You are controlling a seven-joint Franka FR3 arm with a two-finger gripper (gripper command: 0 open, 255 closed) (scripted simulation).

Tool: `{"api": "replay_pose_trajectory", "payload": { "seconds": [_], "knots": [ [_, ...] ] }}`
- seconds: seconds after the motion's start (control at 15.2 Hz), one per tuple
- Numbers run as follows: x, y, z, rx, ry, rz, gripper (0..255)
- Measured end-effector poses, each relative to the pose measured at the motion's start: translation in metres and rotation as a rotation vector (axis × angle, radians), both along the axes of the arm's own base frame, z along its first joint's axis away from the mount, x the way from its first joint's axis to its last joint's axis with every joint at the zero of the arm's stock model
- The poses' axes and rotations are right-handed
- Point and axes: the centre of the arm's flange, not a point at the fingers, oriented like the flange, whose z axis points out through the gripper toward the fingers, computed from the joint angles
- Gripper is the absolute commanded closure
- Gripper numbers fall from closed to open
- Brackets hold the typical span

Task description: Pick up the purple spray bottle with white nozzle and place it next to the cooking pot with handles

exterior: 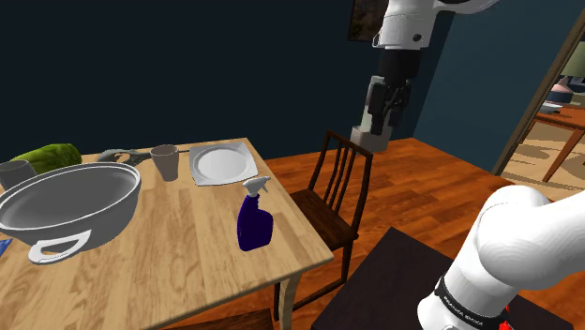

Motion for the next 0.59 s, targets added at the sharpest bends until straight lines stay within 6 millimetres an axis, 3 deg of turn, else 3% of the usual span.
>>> {"api": "replay_pose_trajectory", "payload": {
  "seconds": [0.2, 0.59],
  "knots": [
    [0.003, -0.003, -0.013, 0.015, -0.022, 0.046, 0],
    [0.03, -0.008, -0.079, 0.088, -0.13, 0.274, 0]
  ]
}}
